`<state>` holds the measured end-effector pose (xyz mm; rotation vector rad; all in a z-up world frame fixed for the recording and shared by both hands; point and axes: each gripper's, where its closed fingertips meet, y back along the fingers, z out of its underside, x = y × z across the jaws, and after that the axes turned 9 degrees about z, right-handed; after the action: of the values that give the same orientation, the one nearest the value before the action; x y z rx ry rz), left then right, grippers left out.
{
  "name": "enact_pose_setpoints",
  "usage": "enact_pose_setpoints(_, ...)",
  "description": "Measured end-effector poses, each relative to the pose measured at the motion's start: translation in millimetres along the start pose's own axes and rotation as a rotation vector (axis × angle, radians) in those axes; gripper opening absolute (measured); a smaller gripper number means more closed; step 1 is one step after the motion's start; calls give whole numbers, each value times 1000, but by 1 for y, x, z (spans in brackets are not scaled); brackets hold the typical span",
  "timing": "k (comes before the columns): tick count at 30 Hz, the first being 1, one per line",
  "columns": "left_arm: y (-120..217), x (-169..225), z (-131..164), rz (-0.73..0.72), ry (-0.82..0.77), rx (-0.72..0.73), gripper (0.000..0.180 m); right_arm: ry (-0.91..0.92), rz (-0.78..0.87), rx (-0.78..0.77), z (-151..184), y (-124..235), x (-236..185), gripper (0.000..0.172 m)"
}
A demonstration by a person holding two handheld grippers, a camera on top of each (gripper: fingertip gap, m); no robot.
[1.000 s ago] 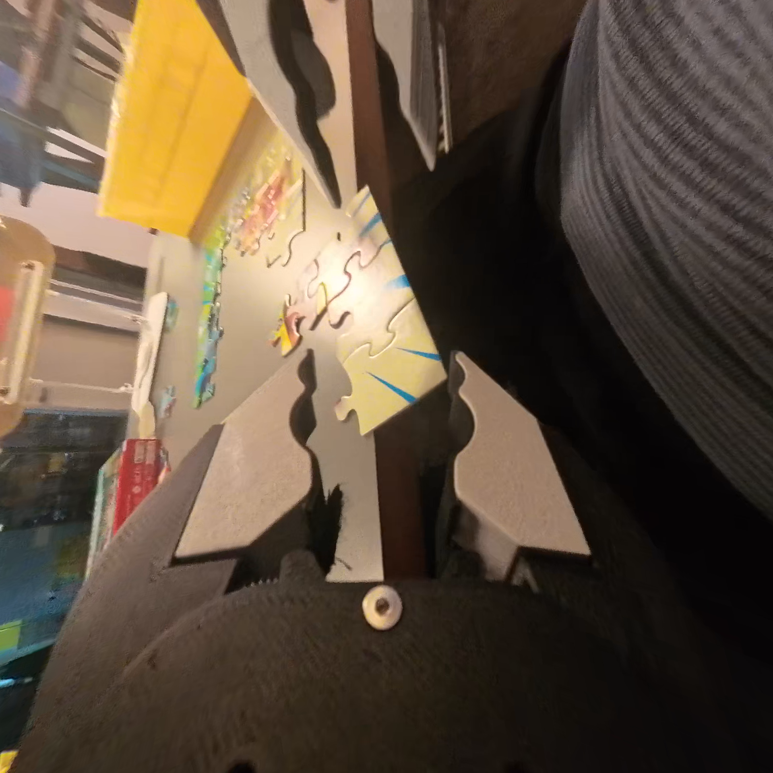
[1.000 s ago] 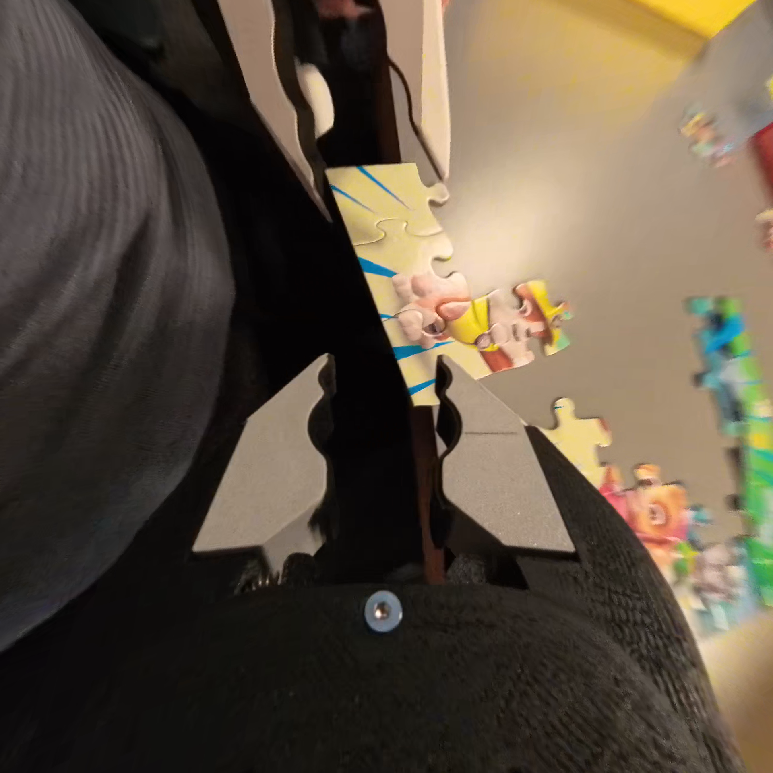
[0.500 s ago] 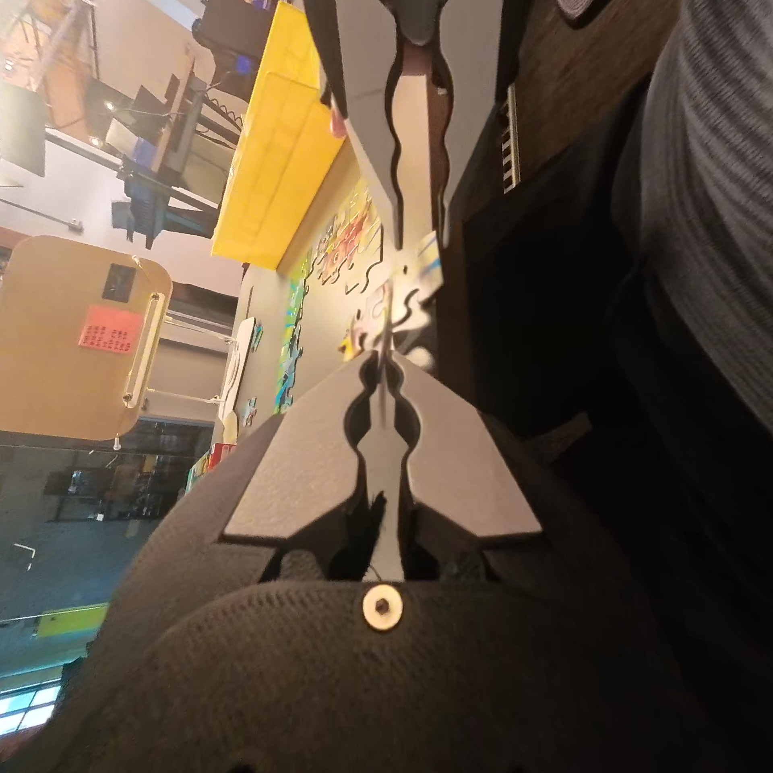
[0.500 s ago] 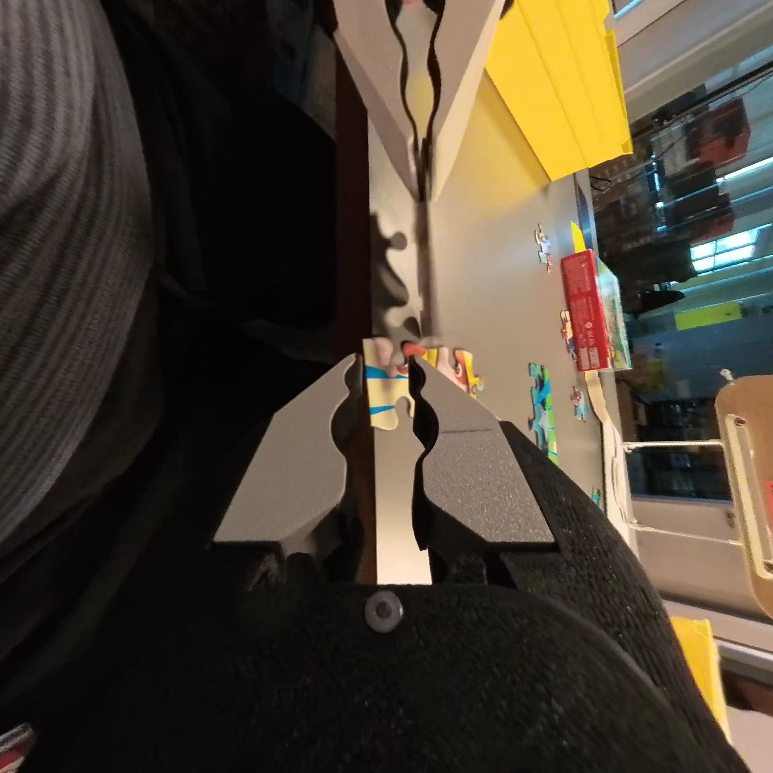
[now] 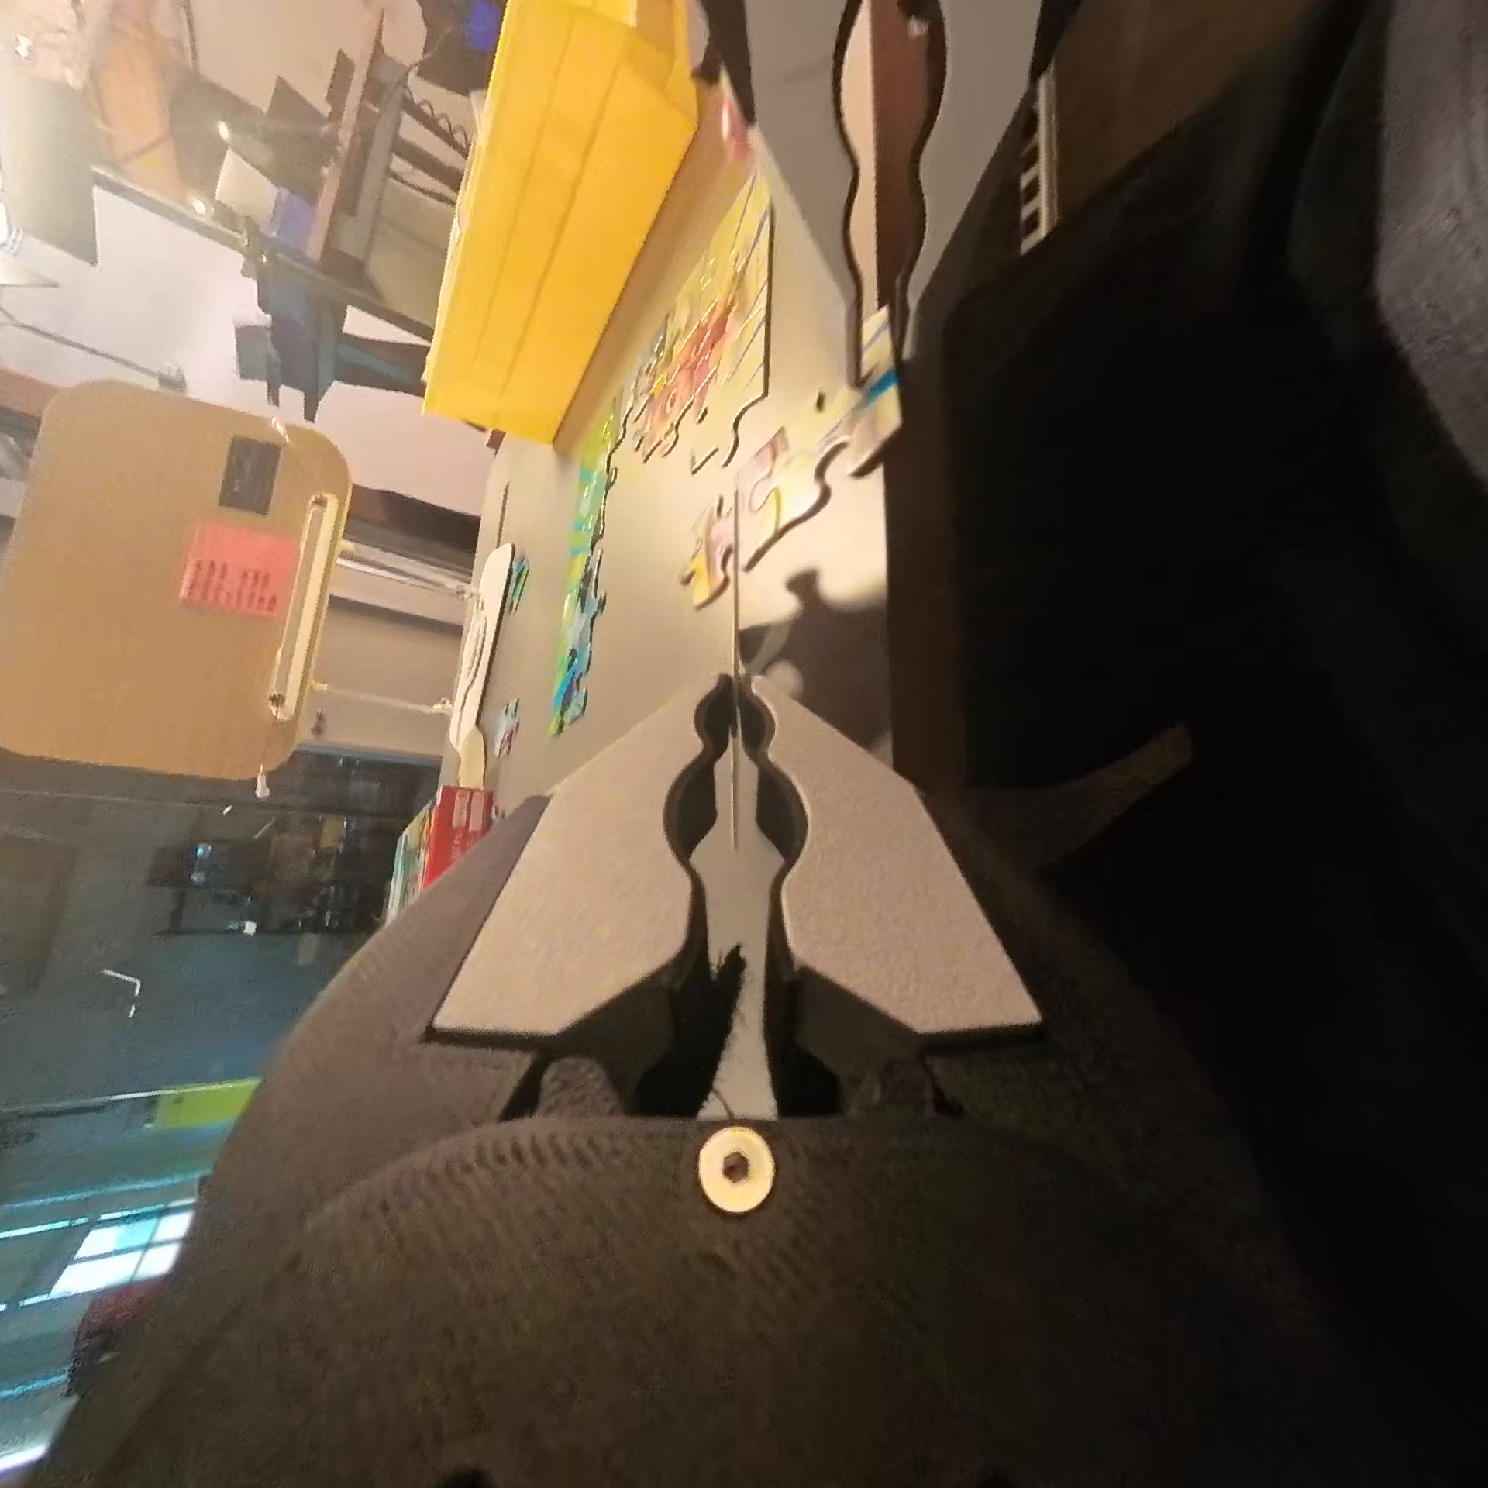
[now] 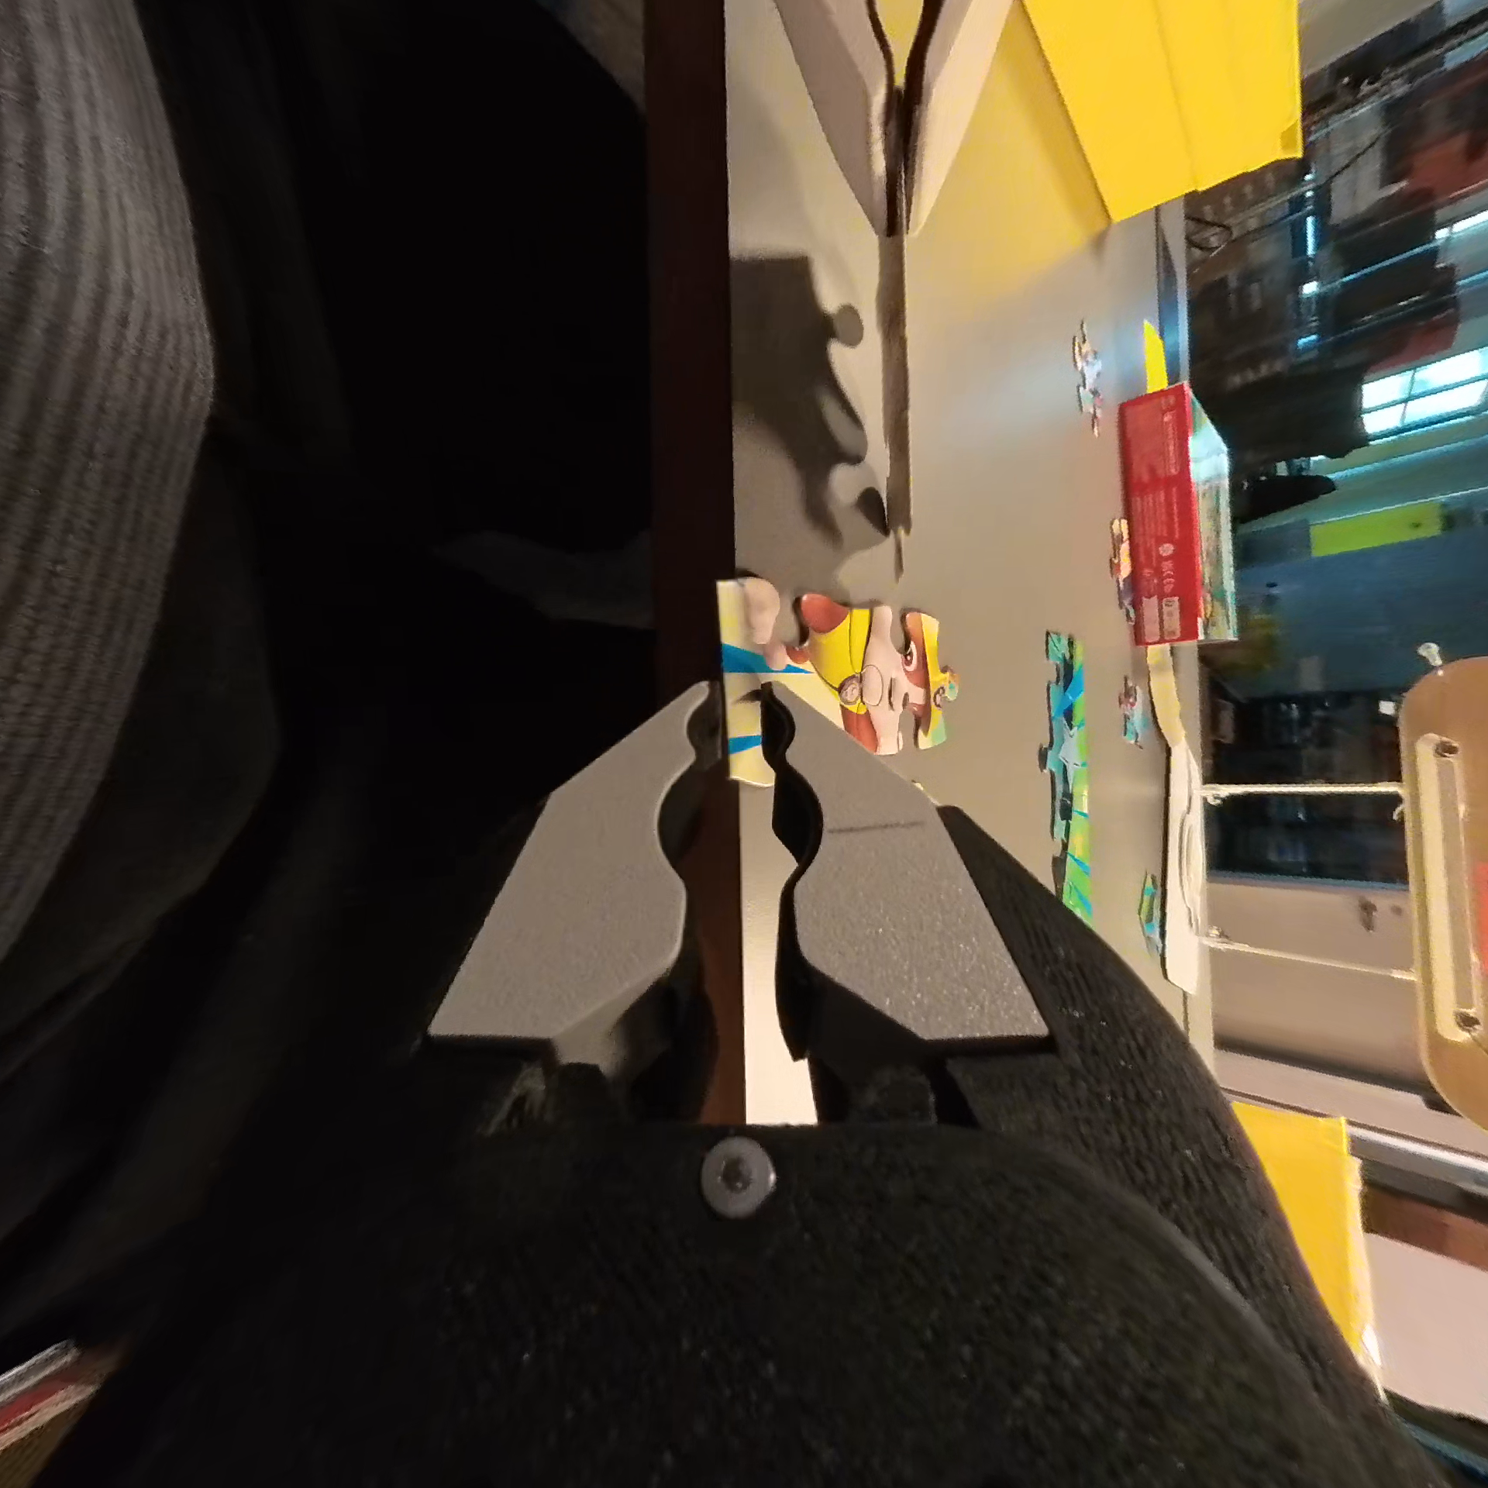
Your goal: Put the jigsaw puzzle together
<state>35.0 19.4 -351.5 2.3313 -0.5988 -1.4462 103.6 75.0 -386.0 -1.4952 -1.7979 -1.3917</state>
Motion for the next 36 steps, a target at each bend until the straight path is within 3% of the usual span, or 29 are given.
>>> enact_pose_setpoints(14, -4, -2, 8, -27, -68, -7, 0, 103, 265, 66, -2, 2, 45, 0)
enact_pose_setpoints(23, -11, -7, 10, -15, -97, -5, 1, 329, 306, -3, 16, -18, 43, 0)
enact_pose_setpoints(36, -18, -13, 10, -4, -137, 4, 1, 283, 294, -148, 35, -27, 52, 0)
